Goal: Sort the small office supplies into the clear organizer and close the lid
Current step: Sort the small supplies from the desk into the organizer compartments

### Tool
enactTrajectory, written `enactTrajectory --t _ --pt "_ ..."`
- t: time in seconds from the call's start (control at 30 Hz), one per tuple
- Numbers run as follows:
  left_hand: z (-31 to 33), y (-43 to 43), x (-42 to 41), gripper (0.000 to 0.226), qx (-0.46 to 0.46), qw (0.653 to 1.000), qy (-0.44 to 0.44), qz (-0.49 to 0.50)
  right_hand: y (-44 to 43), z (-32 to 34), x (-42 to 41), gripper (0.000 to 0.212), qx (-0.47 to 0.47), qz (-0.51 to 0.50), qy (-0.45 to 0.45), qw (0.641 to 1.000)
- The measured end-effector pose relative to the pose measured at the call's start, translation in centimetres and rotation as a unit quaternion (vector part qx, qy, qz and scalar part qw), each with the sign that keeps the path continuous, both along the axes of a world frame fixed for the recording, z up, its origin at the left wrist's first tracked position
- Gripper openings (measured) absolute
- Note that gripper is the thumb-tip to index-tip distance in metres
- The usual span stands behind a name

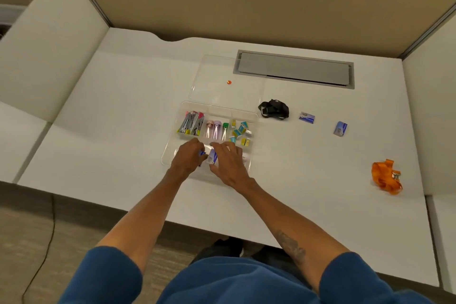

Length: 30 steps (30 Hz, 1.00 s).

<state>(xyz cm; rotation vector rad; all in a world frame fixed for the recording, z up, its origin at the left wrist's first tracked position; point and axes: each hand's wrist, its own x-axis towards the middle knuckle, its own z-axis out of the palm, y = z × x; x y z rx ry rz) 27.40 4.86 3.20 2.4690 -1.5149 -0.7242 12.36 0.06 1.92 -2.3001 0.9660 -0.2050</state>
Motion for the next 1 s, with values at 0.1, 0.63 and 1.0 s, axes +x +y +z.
enactTrajectory --t 0.1,0.63,1.0 --pt "-0.2 -0.3 0.1 0.03 0.016 1.0 -0.003 -0.015 0.4 -0.6 0.2 0.06 -0.024 0.029 0.069 0.997" --pt "0.5 -7.5 -5.5 0.027 -0.145 0.987 0.002 -0.068 -7.2 0.4 -6.9 0.04 -0.005 -0.159 -0.031 0.987" --pt "-0.3 -18.7 -16.0 0.038 -0.099 0.972 0.073 -0.202 -17.2 -0.7 -20.9 0.048 0.052 -0.366 0.027 0.929"
